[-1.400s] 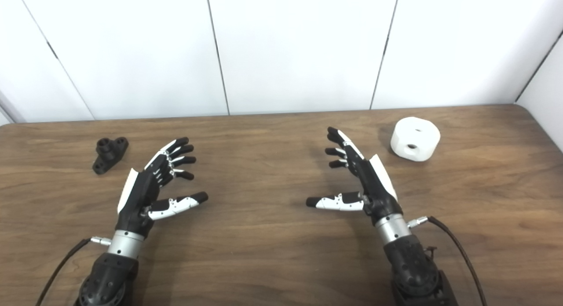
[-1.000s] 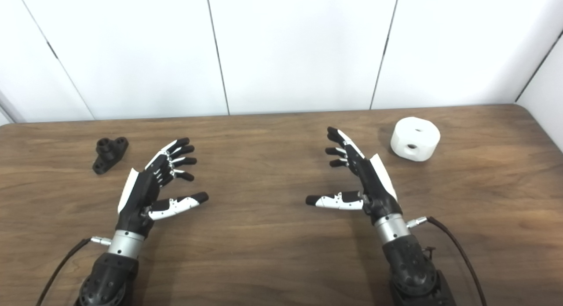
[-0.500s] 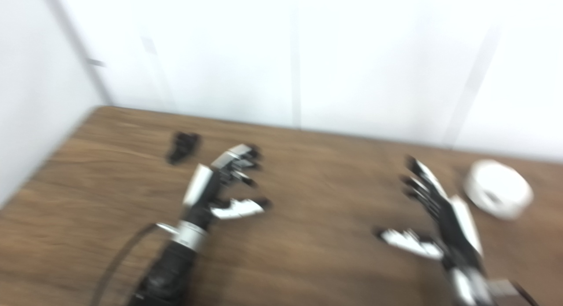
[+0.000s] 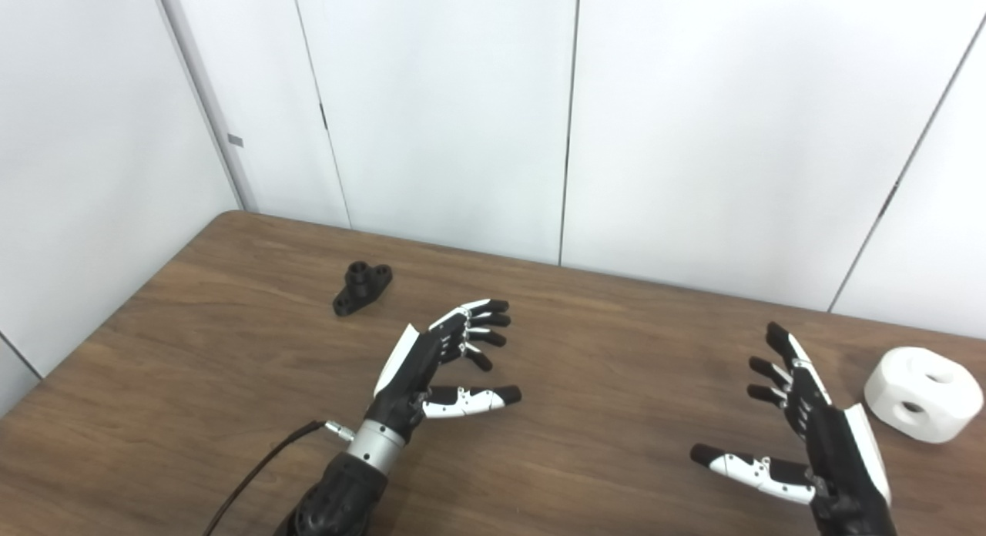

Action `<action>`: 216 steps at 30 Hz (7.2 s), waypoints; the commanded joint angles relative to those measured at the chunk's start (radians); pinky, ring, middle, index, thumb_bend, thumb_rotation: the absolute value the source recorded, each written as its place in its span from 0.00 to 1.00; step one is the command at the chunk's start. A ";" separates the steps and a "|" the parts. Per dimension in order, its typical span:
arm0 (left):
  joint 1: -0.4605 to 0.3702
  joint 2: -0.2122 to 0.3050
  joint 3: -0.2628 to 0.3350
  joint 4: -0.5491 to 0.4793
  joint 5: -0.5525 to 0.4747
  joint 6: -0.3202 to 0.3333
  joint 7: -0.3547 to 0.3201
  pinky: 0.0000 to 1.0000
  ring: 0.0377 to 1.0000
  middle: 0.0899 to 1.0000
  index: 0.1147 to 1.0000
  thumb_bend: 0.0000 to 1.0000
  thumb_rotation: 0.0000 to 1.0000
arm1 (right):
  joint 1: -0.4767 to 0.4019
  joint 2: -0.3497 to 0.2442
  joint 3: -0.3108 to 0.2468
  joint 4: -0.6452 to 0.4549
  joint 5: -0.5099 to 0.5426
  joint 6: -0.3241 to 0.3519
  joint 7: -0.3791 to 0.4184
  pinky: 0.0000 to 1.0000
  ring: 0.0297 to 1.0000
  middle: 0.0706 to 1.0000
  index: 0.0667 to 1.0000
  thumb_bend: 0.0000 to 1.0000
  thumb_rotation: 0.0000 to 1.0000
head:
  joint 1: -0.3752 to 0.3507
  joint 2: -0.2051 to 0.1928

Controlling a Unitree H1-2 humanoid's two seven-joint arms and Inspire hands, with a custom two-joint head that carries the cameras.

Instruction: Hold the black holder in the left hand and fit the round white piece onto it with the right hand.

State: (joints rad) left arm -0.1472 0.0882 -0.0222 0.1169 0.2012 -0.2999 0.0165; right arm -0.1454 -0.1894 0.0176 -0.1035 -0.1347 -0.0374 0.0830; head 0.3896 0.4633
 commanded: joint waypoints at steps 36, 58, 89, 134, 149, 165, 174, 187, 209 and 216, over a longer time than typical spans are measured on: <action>-0.138 0.259 0.219 -0.149 0.438 0.251 0.363 0.61 0.73 0.75 0.71 0.80 0.09 | -0.031 -0.022 -0.039 -0.071 -0.007 0.023 0.009 0.73 0.80 0.91 0.90 0.71 0.00 | 0.032 0.001; -0.189 0.273 0.093 0.029 0.677 0.673 0.377 1.00 1.00 1.00 0.71 1.00 0.42 | -0.022 -0.035 -0.045 -0.122 0.013 0.056 0.023 0.68 0.78 0.92 0.92 0.67 0.00 | 0.016 0.016; -0.280 0.300 -0.076 0.415 0.575 0.674 0.436 0.96 1.00 1.00 0.62 0.99 0.43 | 0.010 -0.044 -0.059 -0.204 -0.005 0.108 0.012 0.63 0.76 0.90 0.91 0.68 0.00 | -0.019 0.040; -0.334 0.282 -0.177 0.597 0.428 0.591 0.403 0.84 0.98 0.95 0.61 0.92 0.24 | 0.012 -0.051 -0.072 -0.242 -0.039 0.148 0.016 0.65 0.79 0.92 0.92 0.68 0.00 | -0.047 0.081; -0.323 0.271 -0.183 0.617 0.418 0.541 0.445 0.83 0.95 0.88 0.42 0.55 0.06 | 0.020 -0.051 -0.076 -0.263 -0.036 0.169 0.016 0.65 0.79 0.92 0.92 0.68 0.00 | -0.052 0.094; -0.314 0.287 -0.231 0.615 0.458 0.527 0.491 0.84 0.89 0.82 0.41 0.52 0.05 | 0.022 -0.053 -0.082 -0.254 -0.026 0.165 0.015 0.69 0.80 0.93 0.93 0.67 0.00 | -0.053 0.102; -0.302 0.293 -0.267 0.602 0.456 0.474 0.480 0.80 0.90 0.81 0.41 0.52 0.06 | 0.013 -0.053 -0.079 -0.248 -0.018 0.151 0.015 0.70 0.80 0.94 0.92 0.67 0.00 | -0.070 0.108; -0.212 0.254 -0.347 0.355 0.304 0.119 0.201 0.91 1.00 0.88 0.41 0.52 0.06 | -0.009 -0.053 -0.068 -0.214 -0.043 0.156 0.010 0.74 0.81 0.94 0.94 0.66 0.00 | -0.148 0.118; -0.162 0.179 -0.516 0.342 0.436 -0.048 -0.027 0.92 0.98 0.85 0.41 0.52 0.06 | -0.011 -0.057 -0.070 -0.134 -0.063 0.031 -0.010 0.68 0.78 0.91 0.92 0.72 0.18 | -0.311 0.168; -0.162 0.182 -0.545 0.389 0.529 -0.002 0.009 0.89 0.95 0.84 0.41 0.52 0.06 | -0.005 -0.072 -0.079 -0.152 -0.067 0.033 -0.013 0.70 0.78 0.92 0.92 0.73 0.20 | -0.332 0.186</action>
State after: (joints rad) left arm -0.3990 0.2873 -0.5030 0.4113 0.6548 -0.3687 0.0751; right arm -0.1218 -0.2463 -0.0487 -0.2168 -0.2082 0.0317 0.0813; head 0.0568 0.6473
